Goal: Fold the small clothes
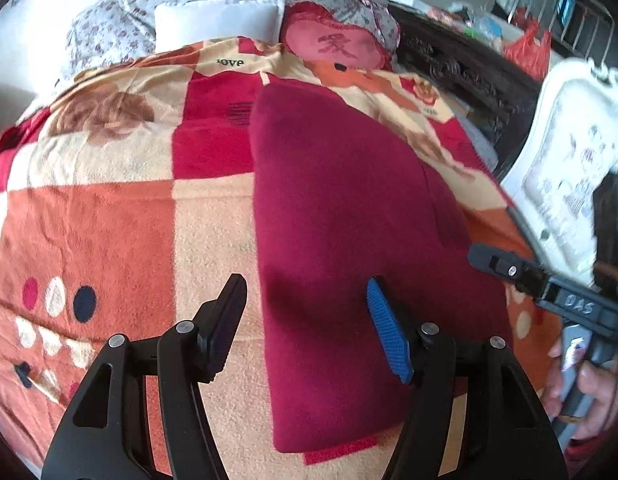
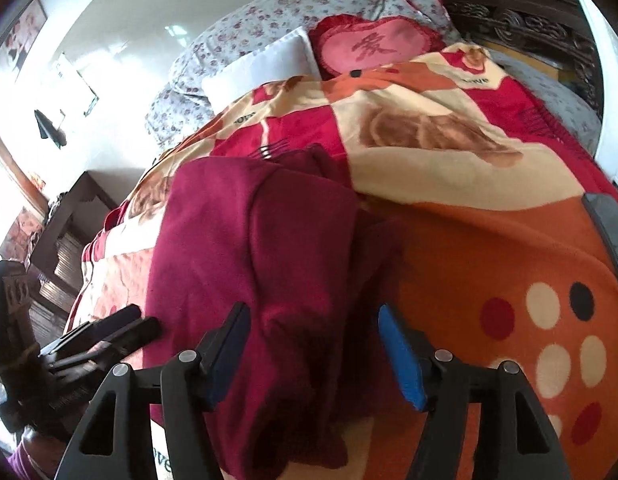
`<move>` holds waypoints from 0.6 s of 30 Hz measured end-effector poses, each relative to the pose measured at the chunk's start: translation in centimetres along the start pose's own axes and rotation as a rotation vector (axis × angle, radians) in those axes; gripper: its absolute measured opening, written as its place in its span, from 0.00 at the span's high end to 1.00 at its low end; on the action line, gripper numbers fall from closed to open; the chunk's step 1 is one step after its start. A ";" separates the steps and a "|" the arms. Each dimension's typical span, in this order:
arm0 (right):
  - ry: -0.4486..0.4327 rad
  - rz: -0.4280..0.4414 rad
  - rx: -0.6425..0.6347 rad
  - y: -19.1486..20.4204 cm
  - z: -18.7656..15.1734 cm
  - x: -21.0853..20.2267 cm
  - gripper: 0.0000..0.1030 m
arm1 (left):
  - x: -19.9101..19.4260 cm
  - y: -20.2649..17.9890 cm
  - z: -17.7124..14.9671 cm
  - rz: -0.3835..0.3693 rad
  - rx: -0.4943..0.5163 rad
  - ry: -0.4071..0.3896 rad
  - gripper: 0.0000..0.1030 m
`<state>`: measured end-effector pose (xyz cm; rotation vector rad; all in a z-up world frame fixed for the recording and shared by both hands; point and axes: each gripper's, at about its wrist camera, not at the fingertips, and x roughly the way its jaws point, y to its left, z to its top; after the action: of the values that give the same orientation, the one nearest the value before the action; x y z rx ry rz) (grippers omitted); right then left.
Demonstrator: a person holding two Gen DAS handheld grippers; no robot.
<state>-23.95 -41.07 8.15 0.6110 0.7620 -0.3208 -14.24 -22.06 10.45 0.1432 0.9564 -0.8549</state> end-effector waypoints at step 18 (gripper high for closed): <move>0.074 0.278 0.238 -4.9 0.2 6.4 0.18 | 5.5 2.6 0.6 -0.248 -0.237 0.115 0.20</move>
<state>-21.77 -45.37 1.70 0.9466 0.7037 -0.1333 -10.48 -23.75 5.91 -0.1344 1.1921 -0.9598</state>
